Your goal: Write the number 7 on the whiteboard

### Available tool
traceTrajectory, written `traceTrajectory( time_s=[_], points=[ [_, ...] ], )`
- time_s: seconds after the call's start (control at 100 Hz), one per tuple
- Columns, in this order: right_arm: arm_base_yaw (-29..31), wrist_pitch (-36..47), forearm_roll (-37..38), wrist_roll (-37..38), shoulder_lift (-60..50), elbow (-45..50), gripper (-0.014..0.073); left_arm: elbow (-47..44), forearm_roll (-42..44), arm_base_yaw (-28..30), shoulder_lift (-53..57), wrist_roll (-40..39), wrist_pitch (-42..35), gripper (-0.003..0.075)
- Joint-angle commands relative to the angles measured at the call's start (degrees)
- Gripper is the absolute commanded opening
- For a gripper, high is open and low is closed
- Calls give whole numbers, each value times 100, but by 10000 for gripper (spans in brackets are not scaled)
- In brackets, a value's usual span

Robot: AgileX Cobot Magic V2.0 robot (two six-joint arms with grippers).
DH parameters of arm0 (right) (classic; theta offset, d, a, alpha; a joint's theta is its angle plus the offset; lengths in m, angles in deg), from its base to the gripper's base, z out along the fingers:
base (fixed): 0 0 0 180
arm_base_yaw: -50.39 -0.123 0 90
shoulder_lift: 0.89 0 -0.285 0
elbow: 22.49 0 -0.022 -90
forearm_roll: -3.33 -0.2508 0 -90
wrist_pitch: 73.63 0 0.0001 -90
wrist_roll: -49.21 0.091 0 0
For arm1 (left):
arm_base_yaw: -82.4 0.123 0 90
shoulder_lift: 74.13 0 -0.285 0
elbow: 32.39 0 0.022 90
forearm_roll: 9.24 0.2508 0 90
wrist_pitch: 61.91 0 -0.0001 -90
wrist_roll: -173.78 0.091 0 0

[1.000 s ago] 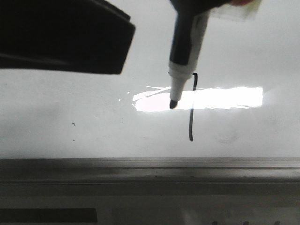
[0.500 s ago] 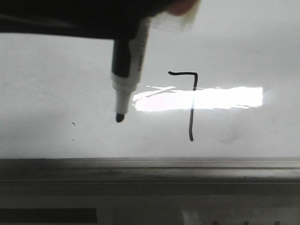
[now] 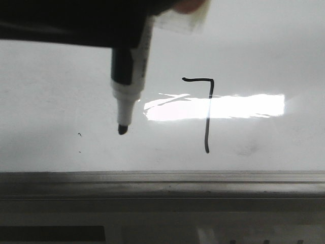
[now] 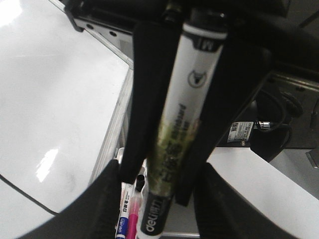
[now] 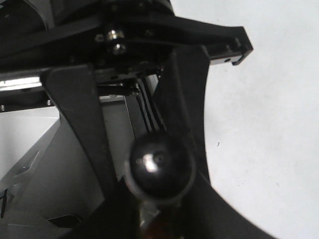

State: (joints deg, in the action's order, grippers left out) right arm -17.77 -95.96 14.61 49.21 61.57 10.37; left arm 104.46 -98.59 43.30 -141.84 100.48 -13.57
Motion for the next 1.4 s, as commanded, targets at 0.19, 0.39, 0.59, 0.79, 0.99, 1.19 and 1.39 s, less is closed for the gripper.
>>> traceTrajectory(
  time_s=[0.19, 0.39, 0.59, 0.79, 0.99, 1.19, 1.39],
  points=[
    [4, 893, -41, 100, -20, -211, -71, 160, -73, -31, 49, -5, 136, -20],
    [4, 967, -41, 100, -20, -211, -71, 160, 19, -31, 49, -5, 136, -20],
    [4, 991, -41, 100, -20, -211, -71, 160, 19, -31, 49, -5, 172, -20],
    [4, 1213, -41, 100, -20, -211, -71, 160, 19, -31, 49, -5, 221, -20],
    [4, 1562, -41, 100, -20, -211, -71, 160, 19, -31, 49, -5, 256, -20],
    [4, 1603, -41, 100, -20, -211, -71, 160, 19, -31, 49, -5, 256, -20],
    [4, 1603, -41, 100, -20, -211, -71, 160, 31, -31, 49, -80, 152, 224]
  ],
)
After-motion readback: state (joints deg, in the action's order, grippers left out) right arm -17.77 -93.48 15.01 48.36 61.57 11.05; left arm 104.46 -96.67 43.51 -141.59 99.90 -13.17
